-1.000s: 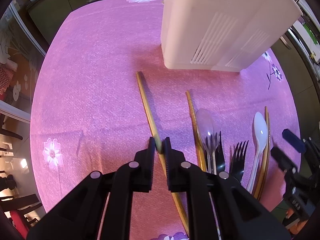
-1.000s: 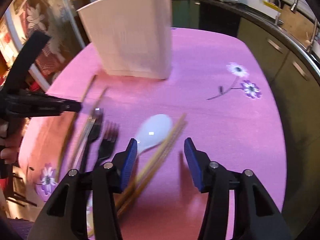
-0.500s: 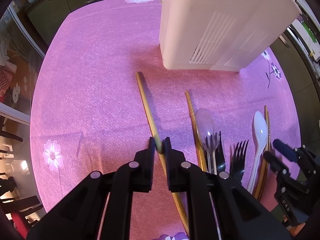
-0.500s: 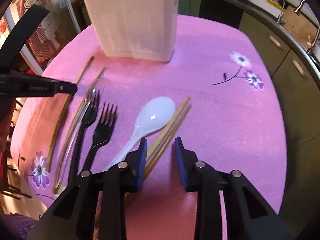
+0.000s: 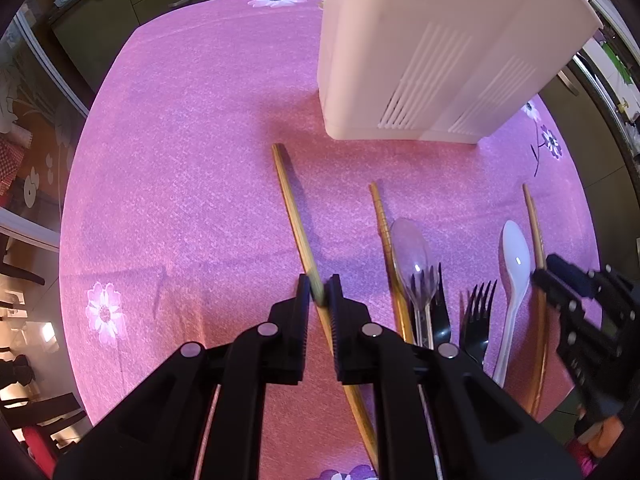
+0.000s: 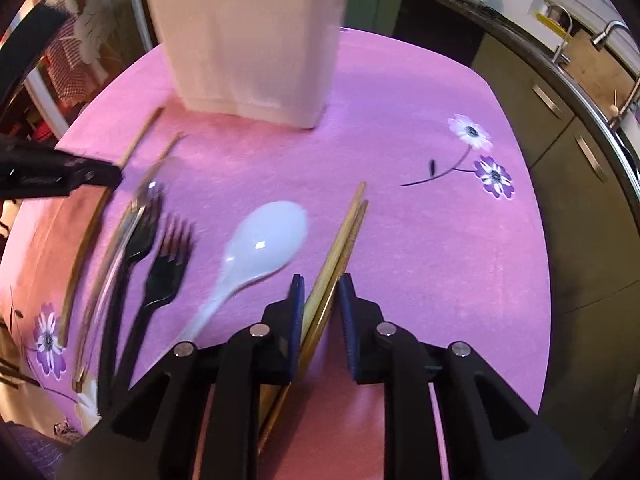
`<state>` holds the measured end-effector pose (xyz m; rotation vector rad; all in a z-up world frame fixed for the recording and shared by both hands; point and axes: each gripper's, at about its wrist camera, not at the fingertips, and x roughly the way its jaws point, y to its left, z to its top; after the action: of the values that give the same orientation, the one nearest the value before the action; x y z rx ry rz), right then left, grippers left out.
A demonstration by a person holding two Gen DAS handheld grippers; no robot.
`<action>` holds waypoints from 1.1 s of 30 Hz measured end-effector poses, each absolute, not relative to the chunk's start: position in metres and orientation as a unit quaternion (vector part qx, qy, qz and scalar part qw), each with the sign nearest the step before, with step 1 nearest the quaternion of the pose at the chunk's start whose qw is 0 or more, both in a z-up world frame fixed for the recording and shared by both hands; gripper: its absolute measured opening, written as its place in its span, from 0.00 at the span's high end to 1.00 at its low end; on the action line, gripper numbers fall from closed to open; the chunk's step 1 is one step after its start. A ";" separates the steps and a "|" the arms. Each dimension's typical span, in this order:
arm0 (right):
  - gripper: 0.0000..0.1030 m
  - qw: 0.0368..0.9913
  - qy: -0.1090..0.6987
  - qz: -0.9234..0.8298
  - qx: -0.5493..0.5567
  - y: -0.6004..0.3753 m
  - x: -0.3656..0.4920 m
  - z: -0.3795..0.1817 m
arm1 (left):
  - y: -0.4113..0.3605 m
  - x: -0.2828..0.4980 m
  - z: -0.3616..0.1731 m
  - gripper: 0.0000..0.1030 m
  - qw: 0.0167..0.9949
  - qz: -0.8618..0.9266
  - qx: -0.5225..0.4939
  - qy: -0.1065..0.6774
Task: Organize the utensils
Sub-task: 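Close the right tool on a chopstick beside the white spoon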
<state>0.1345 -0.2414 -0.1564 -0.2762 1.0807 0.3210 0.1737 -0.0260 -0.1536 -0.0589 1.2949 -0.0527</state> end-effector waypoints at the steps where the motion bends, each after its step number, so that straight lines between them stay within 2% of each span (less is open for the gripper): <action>1: 0.82 0.837 0.510 0.154 -0.126 -0.244 0.135 -0.155 | -0.026 0.174 -0.154 0.90 0.797 -0.024 -0.027 0.603; 33: 0.80 0.821 0.545 0.149 -0.083 -0.246 0.164 -0.164 | -0.035 0.174 -0.153 0.91 0.800 -0.028 -0.011 0.600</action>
<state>0.1643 -0.2461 -0.1643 -0.1760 1.1599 0.3168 0.1743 -0.0346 -0.1531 -0.0241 1.2870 -0.0590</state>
